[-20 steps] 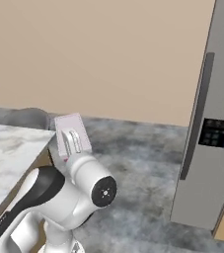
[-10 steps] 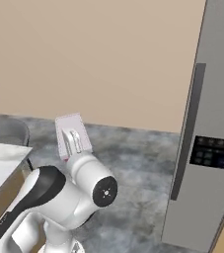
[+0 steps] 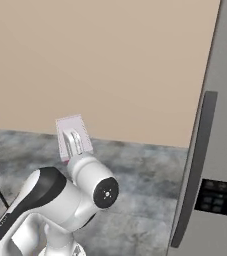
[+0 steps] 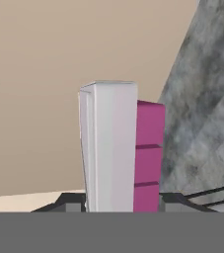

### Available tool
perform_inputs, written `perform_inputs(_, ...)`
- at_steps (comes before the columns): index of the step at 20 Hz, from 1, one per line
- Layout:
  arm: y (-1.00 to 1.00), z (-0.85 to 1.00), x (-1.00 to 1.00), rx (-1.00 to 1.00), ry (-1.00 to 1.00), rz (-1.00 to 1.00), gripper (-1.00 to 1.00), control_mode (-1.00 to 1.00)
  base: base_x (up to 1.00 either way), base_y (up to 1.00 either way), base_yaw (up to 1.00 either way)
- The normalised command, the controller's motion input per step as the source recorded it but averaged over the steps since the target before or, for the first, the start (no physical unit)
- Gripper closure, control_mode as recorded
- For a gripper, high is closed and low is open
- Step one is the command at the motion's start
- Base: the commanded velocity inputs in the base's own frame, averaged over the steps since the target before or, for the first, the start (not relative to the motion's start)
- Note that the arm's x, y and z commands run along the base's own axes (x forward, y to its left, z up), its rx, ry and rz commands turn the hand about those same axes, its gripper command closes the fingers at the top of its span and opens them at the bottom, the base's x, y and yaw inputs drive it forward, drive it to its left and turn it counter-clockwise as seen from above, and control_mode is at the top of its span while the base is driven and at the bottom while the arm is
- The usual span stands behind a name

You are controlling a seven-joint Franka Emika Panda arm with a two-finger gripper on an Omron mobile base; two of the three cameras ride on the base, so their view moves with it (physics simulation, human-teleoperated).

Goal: The ice cube tray has been filled with water. Take the tray and place it in the freezer to make ice. Close the freezer door after placing the tray.

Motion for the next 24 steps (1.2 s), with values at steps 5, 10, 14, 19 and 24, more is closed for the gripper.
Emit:
perform_inputs(5, 0.0, 0.0, 0.0, 0.0, 0.0, 0.0, 1.0, 1.0, 0.83, 0.0, -0.15)
perform_inputs(10, 0.0, 0.0, 0.0, 0.0, 0.0, 0.0, 1.0, 1.0, 0.69, 0.0, -0.18)
perform_inputs(14, 0.0, 0.0, 0.0, 0.0, 0.0, 0.0, 1.0, 1.0, 0.52, 0.0, -0.19)
perform_inputs(19, 0.0, 0.0, 0.0, 0.0, 0.0, 0.0, 1.0, 1.0, 0.59, 0.0, -0.21)
perform_inputs(24, 0.0, 0.0, 0.0, 0.0, 0.0, 0.0, 1.0, 1.0, 0.65, 0.0, -0.25)
